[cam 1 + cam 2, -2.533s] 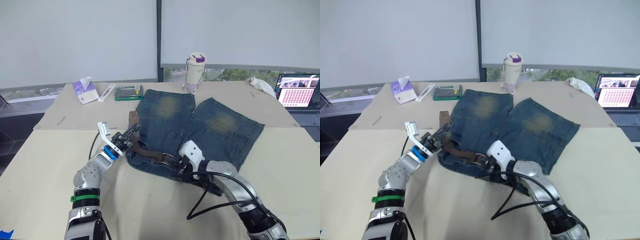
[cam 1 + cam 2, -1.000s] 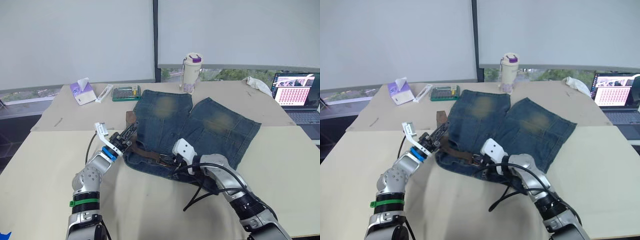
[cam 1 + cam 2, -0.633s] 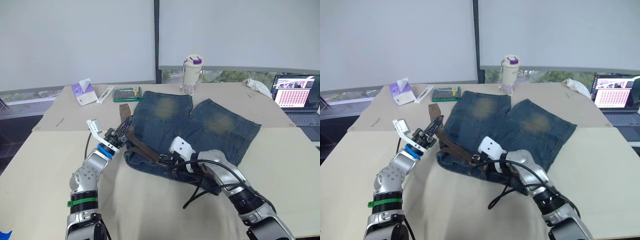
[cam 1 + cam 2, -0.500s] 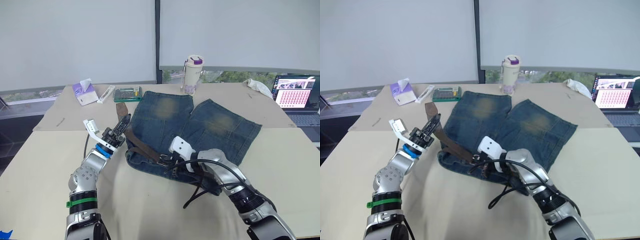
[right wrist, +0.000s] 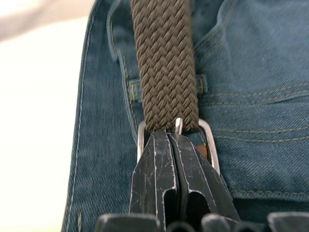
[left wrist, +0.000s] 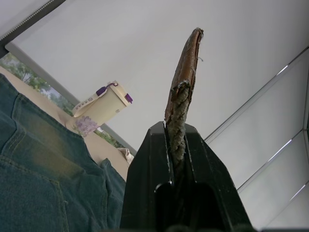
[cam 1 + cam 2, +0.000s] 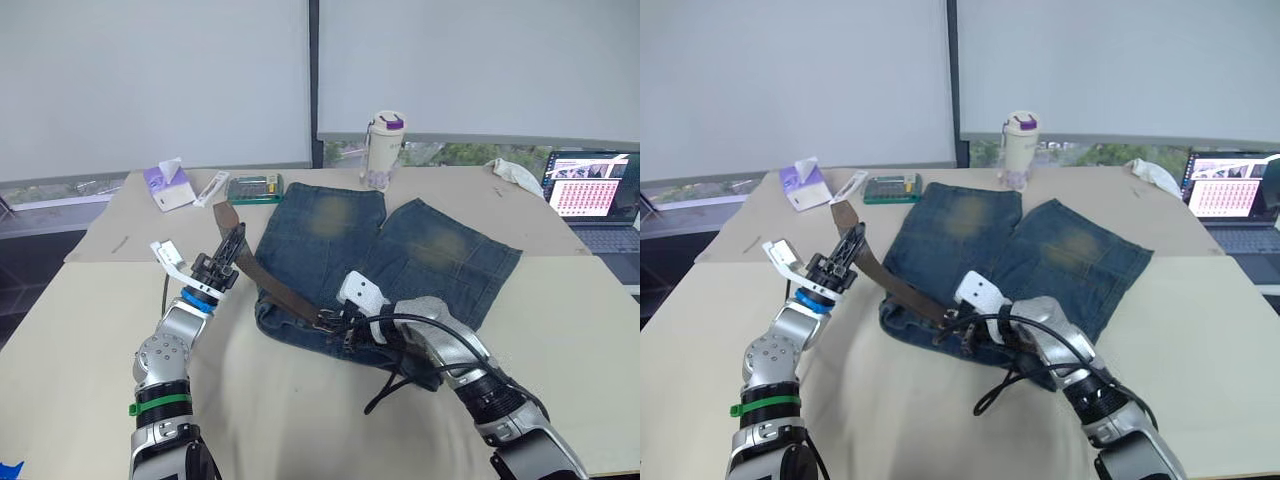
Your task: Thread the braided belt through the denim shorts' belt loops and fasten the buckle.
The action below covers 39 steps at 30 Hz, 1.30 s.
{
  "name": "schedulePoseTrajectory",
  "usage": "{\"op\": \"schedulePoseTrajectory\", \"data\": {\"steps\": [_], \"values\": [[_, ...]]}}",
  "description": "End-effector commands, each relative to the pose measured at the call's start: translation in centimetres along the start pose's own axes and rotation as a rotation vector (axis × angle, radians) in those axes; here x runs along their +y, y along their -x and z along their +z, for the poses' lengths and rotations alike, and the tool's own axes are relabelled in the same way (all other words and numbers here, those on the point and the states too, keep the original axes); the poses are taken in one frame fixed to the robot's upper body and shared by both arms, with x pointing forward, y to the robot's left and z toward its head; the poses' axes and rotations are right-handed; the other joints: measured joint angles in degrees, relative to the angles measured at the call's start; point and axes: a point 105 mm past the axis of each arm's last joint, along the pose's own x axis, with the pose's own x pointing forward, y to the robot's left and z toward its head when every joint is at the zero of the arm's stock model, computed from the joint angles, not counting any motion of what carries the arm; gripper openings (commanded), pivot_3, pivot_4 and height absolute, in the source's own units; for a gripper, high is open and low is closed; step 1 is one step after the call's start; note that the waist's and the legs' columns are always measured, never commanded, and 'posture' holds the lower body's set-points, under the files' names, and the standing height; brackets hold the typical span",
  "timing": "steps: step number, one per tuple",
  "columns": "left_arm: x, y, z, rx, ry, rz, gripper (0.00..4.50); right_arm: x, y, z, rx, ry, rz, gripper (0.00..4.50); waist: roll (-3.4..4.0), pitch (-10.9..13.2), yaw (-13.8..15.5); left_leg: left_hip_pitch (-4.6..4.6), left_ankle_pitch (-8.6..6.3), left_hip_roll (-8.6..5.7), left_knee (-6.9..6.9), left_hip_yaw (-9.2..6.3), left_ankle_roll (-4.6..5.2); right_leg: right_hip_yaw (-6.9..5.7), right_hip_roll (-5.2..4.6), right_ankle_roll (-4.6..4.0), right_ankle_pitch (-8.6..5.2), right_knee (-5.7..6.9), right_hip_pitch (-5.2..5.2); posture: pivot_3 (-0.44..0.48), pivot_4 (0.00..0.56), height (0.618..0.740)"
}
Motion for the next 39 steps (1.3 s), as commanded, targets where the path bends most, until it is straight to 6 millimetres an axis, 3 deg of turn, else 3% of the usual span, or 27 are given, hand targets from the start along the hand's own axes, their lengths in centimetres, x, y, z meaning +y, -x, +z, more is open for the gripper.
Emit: {"op": "schedulePoseTrajectory", "data": {"steps": [1, 23, 31, 35, 39], "values": [[-1.1, -0.7, 1.4, -0.037, -0.043, -0.062, 0.00, 0.1, 0.0, -1.7, 0.000, -0.016, 0.015, 0.02, 0.01, 0.0, -0.1, 0.00, 0.00, 0.00, 0.00, 0.00, 0.00, 0.00, 0.00, 0.00, 0.00, 0.01, 0.00, 0.000, 0.150, 0.740], [-1.1, -0.6, 1.0, -0.028, -0.037, -0.072, 0.00, -0.8, 0.0, -4.0, 0.128, -0.034, -0.033, 0.02, 0.01, 0.0, 0.0, 0.01, 0.00, 0.00, 0.00, -0.01, 0.00, 0.00, 0.00, -0.01, 0.01, 0.02, 0.01, 0.000, 0.150, 0.740], [-1.2, -0.7, 0.9, -0.025, -0.039, -0.078, 0.00, 0.2, -0.1, -5.3, 0.233, -0.042, 0.018, 0.02, 0.02, 0.0, 0.0, 0.03, 0.00, 0.00, 0.00, -0.01, 0.00, 0.00, 0.00, -0.01, 0.01, 0.02, 0.03, 0.000, 0.150, 0.740], [-1.8, -1.2, 0.8, -0.022, -0.045, -0.099, 0.00, 0.6, 0.0, -6.1, 0.300, -0.056, 0.033, 0.02, 0.03, 0.0, 0.1, 0.04, 0.00, 0.00, 0.00, -0.01, 0.00, -0.01, 0.00, -0.01, 0.01, 0.02, 0.04, 0.000, 0.150, 0.740], [-4.8, -2.8, -0.6, 0.085, -0.139, -0.241, 0.00, 0.8, -0.2, -7.2, 0.374, -0.075, 0.029, 0.02, -0.10, -0.2, 0.2, 0.08, 0.00, -0.01, 0.00, -0.01, 0.00, -0.01, -0.01, -0.01, 0.01, 0.01, 0.11, 0.000, 0.150, 0.740]]}}
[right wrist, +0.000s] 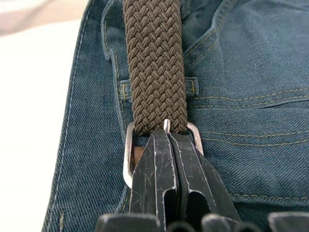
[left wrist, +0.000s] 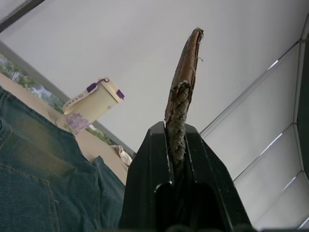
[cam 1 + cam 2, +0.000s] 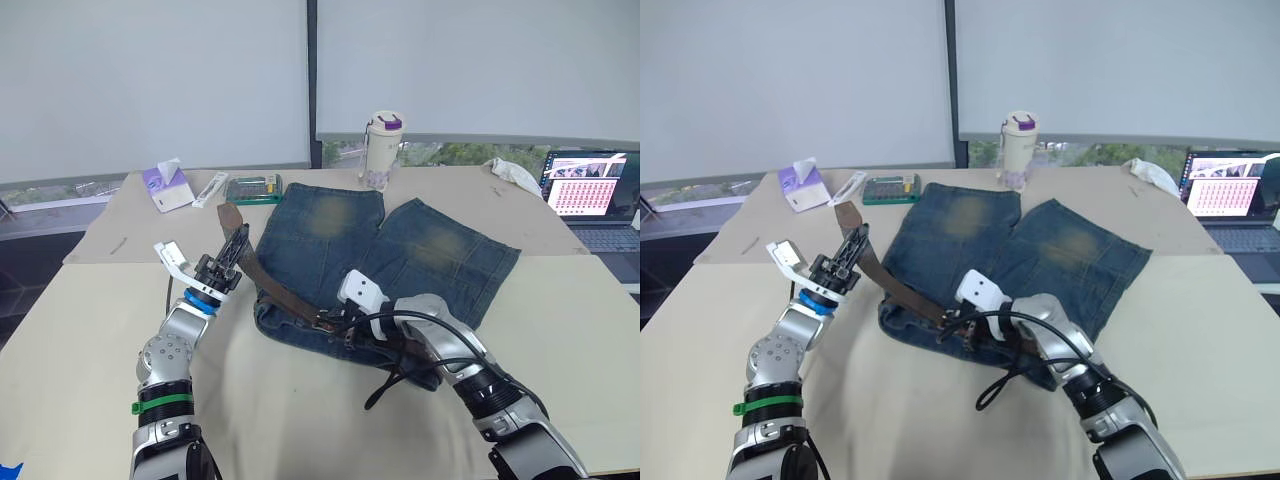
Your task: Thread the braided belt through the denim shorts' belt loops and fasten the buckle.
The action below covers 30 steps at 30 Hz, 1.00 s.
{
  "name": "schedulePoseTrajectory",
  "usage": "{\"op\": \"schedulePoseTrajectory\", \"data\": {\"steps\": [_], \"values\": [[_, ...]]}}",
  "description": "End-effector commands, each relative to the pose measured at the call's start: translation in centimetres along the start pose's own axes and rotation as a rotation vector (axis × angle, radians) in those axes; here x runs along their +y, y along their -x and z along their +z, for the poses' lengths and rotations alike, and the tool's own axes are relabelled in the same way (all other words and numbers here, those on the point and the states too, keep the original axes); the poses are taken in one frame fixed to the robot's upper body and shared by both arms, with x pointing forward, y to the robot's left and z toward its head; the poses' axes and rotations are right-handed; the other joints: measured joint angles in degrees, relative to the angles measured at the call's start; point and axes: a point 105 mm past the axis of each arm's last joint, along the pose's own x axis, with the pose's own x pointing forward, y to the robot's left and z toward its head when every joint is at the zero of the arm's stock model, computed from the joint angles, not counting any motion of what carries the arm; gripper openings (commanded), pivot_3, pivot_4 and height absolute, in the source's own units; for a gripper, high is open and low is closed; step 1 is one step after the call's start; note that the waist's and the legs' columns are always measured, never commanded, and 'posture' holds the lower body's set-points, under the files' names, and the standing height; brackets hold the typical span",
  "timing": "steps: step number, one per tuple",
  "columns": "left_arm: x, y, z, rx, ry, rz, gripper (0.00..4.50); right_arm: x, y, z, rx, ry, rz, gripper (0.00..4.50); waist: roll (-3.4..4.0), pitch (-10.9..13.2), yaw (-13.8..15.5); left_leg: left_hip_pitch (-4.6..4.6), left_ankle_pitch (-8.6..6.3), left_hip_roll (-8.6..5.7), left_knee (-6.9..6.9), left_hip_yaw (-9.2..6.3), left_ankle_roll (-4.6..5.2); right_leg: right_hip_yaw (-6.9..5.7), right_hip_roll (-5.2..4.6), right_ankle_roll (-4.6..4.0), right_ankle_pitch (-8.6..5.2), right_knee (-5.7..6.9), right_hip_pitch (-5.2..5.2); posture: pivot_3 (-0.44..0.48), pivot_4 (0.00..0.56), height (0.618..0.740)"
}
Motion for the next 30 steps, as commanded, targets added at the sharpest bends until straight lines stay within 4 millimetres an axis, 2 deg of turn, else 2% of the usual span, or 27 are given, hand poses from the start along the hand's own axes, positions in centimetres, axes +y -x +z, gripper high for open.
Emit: {"op": "schedulePoseTrajectory", "data": {"steps": [1, 6, 10, 15, 19, 21, 27, 30], "values": [[-4.4, -2.5, 0.2, 0.078, -0.167, -0.214, 0.00, 1.9, -0.8, -6.8, 0.271, -0.126, 0.037, 0.02, -0.06, -0.1, 0.0, 0.03, 0.00, 0.00, 0.00, 0.00, 0.00, -0.01, 0.00, 0.00, 0.00, -0.01, 0.04, 0.000, 0.150, 0.740], [-7.6, -4.9, 1.9, 0.034, -0.239, -0.357, 0.00, 2.3, -1.2, -8.0, 0.336, -0.153, 0.044, 0.02, -0.02, -0.1, -0.2, 0.54, -0.05, 0.01, -0.01, 0.02, 0.06, -0.03, 0.01, -0.02, -0.09, -0.07, 0.62, 0.000, 0.150, 0.740], [-9.0, -5.9, 2.7, -0.006, -0.244, -0.406, 0.00, 2.2, -1.2, -8.7, 0.369, -0.154, 0.038, 0.02, -0.01, -0.1, -1.1, 0.63, -0.07, 0.04, -0.03, 0.02, 0.09, -0.02, 0.06, 0.00, -0.16, -0.02, 0.66, 0.000, 0.150, 0.740], [-11.6, -6.6, 3.6, -0.091, -0.204, -0.485, 0.00, 2.3, -1.3, -9.5, 0.395, -0.178, 0.029, 0.02, -0.03, -0.1, -1.3, 0.63, -0.06, 0.04, -0.03, -0.01, 0.08, -0.01, 0.03, 0.02, -0.17, -0.03, 0.67, 0.000, 0.150, 0.740], [-12.1, -6.4, 4.0, -0.141, -0.120, -0.487, 0.00, 2.1, -1.0, -10.1, 0.417, -0.181, 0.014, 0.02, -0.03, -0.1, -1.4, 0.63, -0.06, 0.05, -0.03, -0.02, 0.08, 0.00, 0.02, 0.02, -0.17, -0.02, 0.66, 0.000, 0.150, 0.740], [-12.4, -6.1, 3.8, -0.142, -0.083, -0.493, 0.00, 2.1, -0.8, -10.3, 0.422, -0.181, 0.011, 0.02, -0.05, -0.1, -1.4, 0.63, -0.07, 0.05, -0.03, -0.02, 0.08, 0.00, 0.02, 0.02, -0.17, -0.03, 0.67, 0.000, 0.150, 0.740], [-14.3, -5.4, 0.0, 0.012, 0.032, -0.575, 0.00, 2.2, -1.0, -10.4, 0.417, -0.196, -0.001, 0.02, -0.05, -0.1, -1.4, 0.65, -0.06, 0.03, -0.03, -0.02, 0.08, 0.00, 0.02, 0.05, -0.18, -0.02, 0.70, 0.000, 0.150, 0.740], [-14.5, -5.2, -1.7, 0.066, 0.060, -0.571, 0.00, 2.1, -1.0, -10.4, 0.408, -0.201, -0.015, 0.02, -0.04, -0.1, -1.4, 0.68, -0.07, 0.03, -0.03, -0.02, 0.08, 0.00, 0.02, 0.06, -0.19, -0.02, 0.75, 0.000, 0.150, 0.740]]}}
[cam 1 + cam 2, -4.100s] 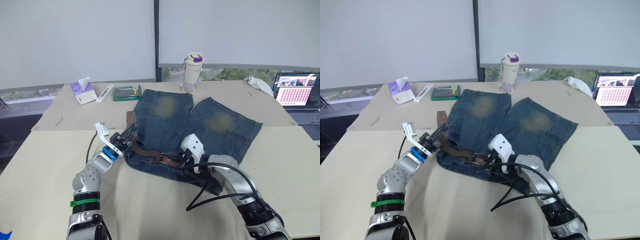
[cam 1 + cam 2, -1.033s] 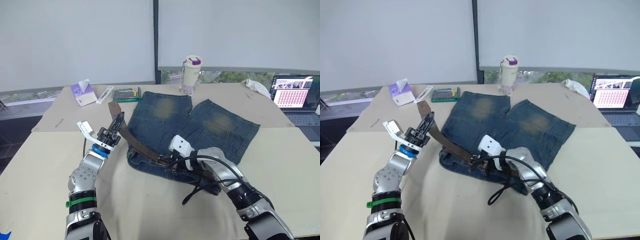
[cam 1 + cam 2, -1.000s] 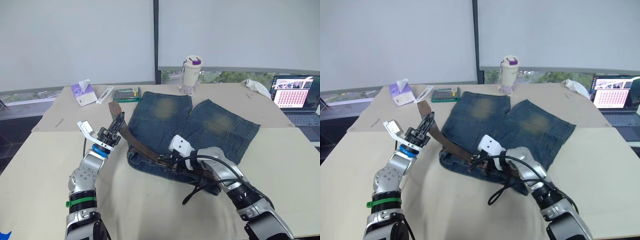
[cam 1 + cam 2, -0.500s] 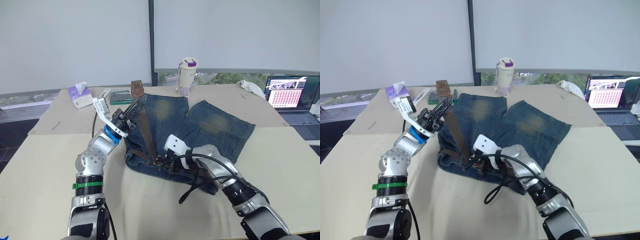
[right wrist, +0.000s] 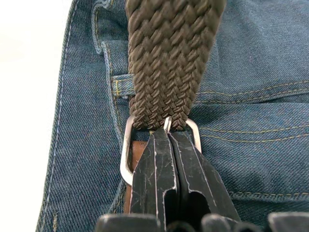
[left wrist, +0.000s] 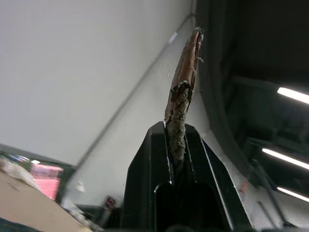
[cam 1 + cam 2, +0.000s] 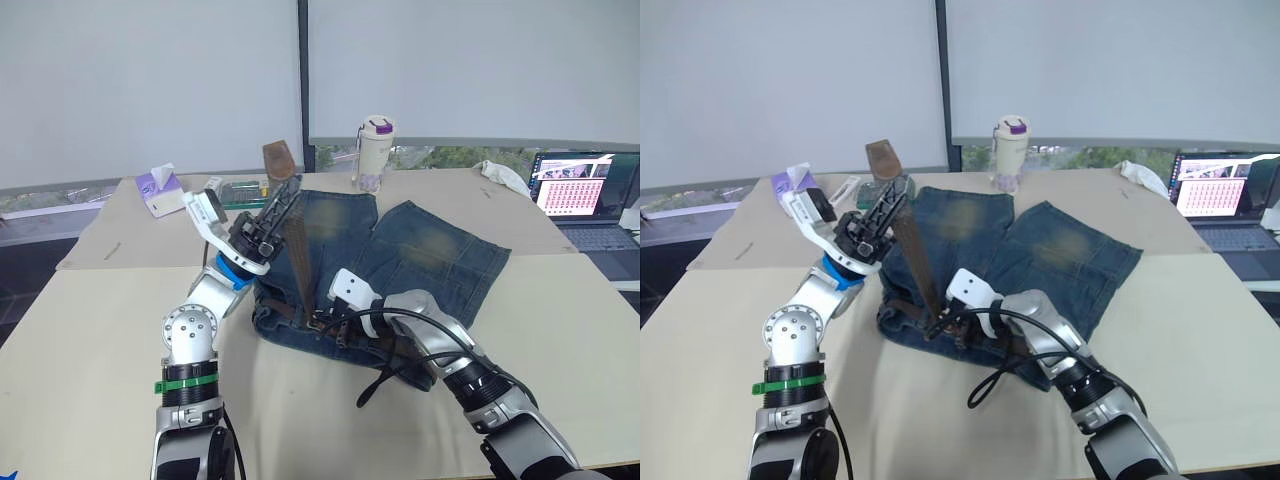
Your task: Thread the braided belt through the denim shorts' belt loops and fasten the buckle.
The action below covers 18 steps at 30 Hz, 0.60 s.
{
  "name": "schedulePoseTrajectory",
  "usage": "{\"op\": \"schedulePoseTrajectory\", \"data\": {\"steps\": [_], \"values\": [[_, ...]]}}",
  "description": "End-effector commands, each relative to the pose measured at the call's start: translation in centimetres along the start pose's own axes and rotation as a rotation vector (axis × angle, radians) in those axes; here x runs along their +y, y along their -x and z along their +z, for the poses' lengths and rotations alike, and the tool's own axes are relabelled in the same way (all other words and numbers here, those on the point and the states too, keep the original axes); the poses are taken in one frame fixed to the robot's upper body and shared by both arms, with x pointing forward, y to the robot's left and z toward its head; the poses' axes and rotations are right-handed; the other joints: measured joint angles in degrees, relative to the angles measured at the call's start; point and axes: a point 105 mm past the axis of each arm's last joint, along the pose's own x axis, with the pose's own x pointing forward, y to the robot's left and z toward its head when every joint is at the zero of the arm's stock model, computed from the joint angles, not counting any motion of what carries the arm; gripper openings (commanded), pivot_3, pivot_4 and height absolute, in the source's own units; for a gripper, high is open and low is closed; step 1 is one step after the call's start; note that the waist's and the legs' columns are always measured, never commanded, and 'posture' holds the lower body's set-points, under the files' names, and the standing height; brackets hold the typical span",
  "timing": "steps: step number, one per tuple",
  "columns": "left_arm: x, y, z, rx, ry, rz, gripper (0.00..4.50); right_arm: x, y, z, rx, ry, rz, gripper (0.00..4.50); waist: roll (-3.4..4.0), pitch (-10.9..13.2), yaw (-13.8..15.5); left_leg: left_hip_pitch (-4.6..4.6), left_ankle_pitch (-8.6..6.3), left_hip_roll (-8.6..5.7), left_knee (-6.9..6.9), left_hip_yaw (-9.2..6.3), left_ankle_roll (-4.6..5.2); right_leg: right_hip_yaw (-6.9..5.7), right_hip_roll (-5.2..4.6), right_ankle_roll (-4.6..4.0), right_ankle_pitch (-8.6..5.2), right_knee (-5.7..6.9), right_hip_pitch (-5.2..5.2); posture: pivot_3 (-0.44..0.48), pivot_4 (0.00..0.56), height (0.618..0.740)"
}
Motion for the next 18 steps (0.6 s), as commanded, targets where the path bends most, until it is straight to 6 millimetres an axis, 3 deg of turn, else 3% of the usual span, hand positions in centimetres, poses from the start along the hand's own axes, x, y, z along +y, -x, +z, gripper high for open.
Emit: {"op": "schedulePoseTrajectory", "data": {"steps": [1, 5, 10, 15, 18], "values": [[-3.4, -1.6, 0.0, 0.004, -0.029, -0.156, 0.00, 2.1, -0.4, -10.5, 0.364, -0.206, -0.002, 0.02, 0.02, 0.0, 0.0, 0.02, 0.00, 0.00, 0.00, 0.01, 0.00, 0.00, 0.00, 0.04, -0.03, 0.00, 0.02, 0.000, 0.150, 0.740], [-2.8, -0.8, -4.0, 0.211, -0.046, -0.122, 0.00, 1.7, -0.5, -10.3, 0.323, -0.237, -0.038, 0.02, 0.13, -0.1, 0.0, 0.06, 0.00, 0.00, 0.00, 0.02, 0.00, 0.01, 0.02, 0.21, -0.13, -0.01, 0.05, 0.000, 0.150, 0.740], [-4.5, 0.3, -7.5, 0.378, -0.010, -0.211, 0.00, 2.1, -0.3, -10.7, 0.330, -0.246, -0.039, 0.02, 0.20, -0.3, 0.3, 0.09, -0.01, -0.06, 0.00, 0.03, 0.01, 0.04, -0.03, 0.28, -0.19, -0.03, 0.11, 0.000, 0.150, 0.740], [-5.6, 0.9, -9.3, 0.452, 0.025, -0.255, 0.00, 2.2, -0.4, -10.7, 0.328, -0.250, -0.041, 0.02, 0.19, -0.3, 0.6, 0.09, -0.05, -0.07, 0.00, 0.02, 0.08, 0.05, -0.06, 0.42, -0.32, -0.05, 0.20, 0.000, 0.150, 0.740], [-4.5, 0.5, -9.0, 0.409, -0.008, -0.200, 0.00, 2.0, -0.3, -10.6, 0.322, -0.252, -0.048, 0.02, 0.19, -0.4, 0.8, 0.10, -0.06, -0.07, 0.00, 0.02, 0.09, 0.05, -0.06, 0.44, -0.34, -0.05, 0.19, 0.000, 0.150, 0.740]]}}
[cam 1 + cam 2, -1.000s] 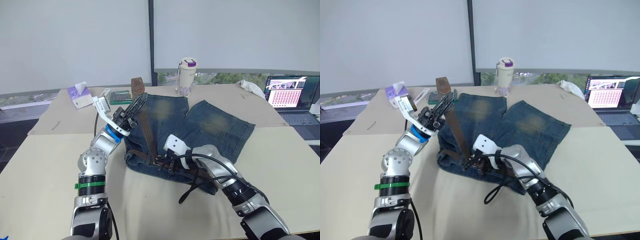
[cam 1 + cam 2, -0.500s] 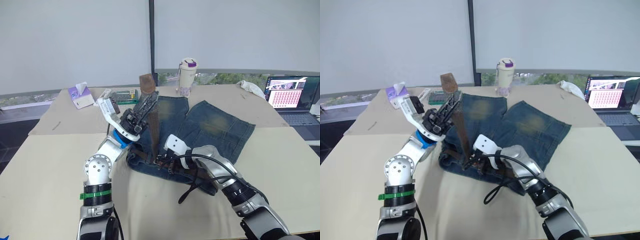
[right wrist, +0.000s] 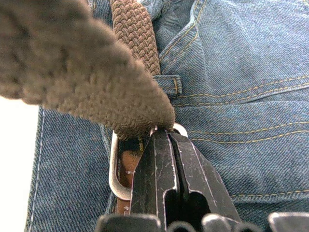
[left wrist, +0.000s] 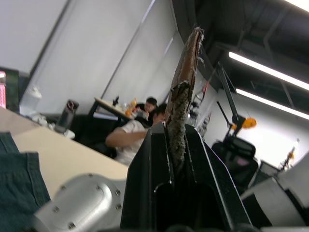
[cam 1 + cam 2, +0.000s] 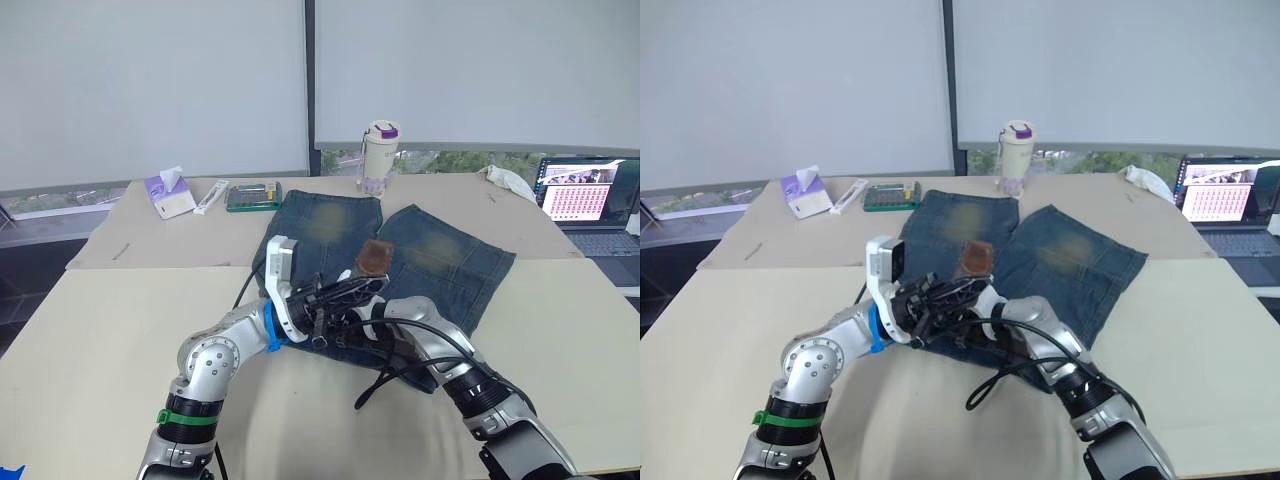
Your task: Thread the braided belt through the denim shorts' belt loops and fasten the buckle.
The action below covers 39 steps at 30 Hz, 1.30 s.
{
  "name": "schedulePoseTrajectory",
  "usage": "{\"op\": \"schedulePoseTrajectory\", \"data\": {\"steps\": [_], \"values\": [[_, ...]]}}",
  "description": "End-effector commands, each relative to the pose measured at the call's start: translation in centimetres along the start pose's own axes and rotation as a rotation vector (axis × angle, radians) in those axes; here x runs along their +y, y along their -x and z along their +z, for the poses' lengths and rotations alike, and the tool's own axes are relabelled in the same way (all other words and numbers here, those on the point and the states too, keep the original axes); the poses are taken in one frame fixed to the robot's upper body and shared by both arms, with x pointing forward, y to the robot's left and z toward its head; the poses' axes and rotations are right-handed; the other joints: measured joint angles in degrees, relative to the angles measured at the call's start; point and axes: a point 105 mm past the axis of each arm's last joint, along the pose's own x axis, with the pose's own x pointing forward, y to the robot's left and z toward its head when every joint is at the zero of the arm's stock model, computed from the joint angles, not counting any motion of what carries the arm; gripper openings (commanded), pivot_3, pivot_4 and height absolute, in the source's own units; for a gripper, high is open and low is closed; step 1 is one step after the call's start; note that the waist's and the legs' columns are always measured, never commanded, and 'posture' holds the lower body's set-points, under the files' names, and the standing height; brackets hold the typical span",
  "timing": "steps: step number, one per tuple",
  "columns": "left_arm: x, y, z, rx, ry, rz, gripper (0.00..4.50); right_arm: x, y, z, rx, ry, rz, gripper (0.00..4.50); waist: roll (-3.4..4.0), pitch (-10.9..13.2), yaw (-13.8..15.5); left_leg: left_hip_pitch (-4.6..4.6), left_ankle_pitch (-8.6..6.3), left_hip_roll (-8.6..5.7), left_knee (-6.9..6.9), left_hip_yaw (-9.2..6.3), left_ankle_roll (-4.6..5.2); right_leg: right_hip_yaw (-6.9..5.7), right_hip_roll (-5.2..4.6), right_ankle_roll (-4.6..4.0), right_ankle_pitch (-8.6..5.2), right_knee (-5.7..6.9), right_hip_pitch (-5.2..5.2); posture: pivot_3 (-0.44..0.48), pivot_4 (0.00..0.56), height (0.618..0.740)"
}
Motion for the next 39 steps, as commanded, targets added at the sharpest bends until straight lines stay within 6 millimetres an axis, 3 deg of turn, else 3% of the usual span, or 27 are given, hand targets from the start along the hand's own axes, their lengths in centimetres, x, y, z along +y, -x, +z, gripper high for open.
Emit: {"op": "schedulePoseTrajectory", "data": {"steps": [1, 5, 8, 12, 15, 19, 28, 33, 39], "values": [[0.0, -0.8, 1.7, -0.084, -0.087, 0.013, 0.00, 1.8, 0.1, -9.9, 0.331, -0.196, 0.009, 0.02, 0.00, 0.0, 0.2, 0.00, 0.00, 0.01, 0.00, 0.00, 0.00, 0.00, 0.00, 0.00, 0.00, 0.00, 0.00, 0.000, 0.150, 0.740], [3.5, 0.6, 3.4, -0.192, -0.168, 0.229, 0.00, 1.4, 0.4, -9.7, 0.309, -0.195, -0.013, 0.02, -0.11, -0.1, 0.9, 0.04, 0.00, 0.01, 0.00, 0.00, 0.00, 0.00, -0.02, 0.01, 0.00, -0.05, 0.06, 0.000, 0.150, 0.740], [6.5, 3.4, 4.4, -0.218, -0.249, 0.428, 0.00, 0.9, 0.8, -9.3, 0.271, -0.191, -0.045, 0.02, 0.00, -0.2, 1.0, 0.07, 0.00, -0.01, 0.00, 0.00, -0.01, 0.00, -0.02, 0.02, -0.02, -0.08, 0.10, 0.000, 0.150, 0.740], [8.6, 5.6, 5.0, -0.187, -0.323, 0.552, 0.00, 0.4, 1.3, -8.3, 0.208, -0.199, -0.077, 0.02, -0.01, -0.2, 1.6, -0.01, 0.00, -0.07, 0.00, -0.02, -0.01, -0.03, -0.07, 0.08, -0.05, -0.08, 0.04, 0.000, 0.150, 0.740], [9.3, 6.3, 5.2, -0.113, -0.436, 0.571, 0.00, -0.3, 1.9, -7.2, 0.142, -0.169, -0.118, 0.02, -0.09, -0.2, 2.1, -0.08, 0.00, -0.14, 0.01, -0.04, -0.01, -0.05, -0.11, 0.08, -0.05, -0.10, -0.06, 0.000, 0.150, 0.740], [9.6, 5.9, 4.9, -0.046, -0.515, 0.542, 0.00, -0.7, 2.8, -5.2, 0.041, -0.144, -0.158, 0.02, -0.10, -0.1, 2.5, -0.19, 0.00, -0.15, 0.01, -0.05, -0.01, -0.08, -0.17, 0.07, -0.04, -0.14, -0.14, 0.000, 0.150, 0.740], [10.0, 4.9, 4.5, -0.033, -0.522, 0.495, 0.00, -0.3, 6.5, -0.8, -0.171, -0.239, -0.181, 0.02, -0.10, 0.5, 2.1, -0.75, -0.04, -0.22, 0.01, -0.11, 0.10, -0.14, -0.40, -0.24, 0.16, -0.15, -0.60, 0.000, 0.150, 0.740], [10.0, 4.0, 4.5, -0.034, -0.523, 0.458, 0.00, -0.5, 7.7, -0.5, -0.187, -0.257, -0.213, 0.02, 0.05, 0.8, 1.7, -0.99, -0.01, -0.19, 0.01, -0.08, 0.09, -0.13, -0.28, -0.25, 0.18, -0.02, -0.95, 0.000, 0.150, 0.740], [8.8, 1.1, 2.8, 0.020, -0.531, 0.323, 0.00, -1.3, 10.4, 0.4, -0.276, -0.301, -0.308, 0.02, 0.03, 0.8, 1.5, -1.03, 0.00, -0.18, 0.01, -0.03, 0.07, -0.13, -0.19, -0.28, 0.20, -0.02, -0.98, 0.000, 0.150, 0.740]]}}
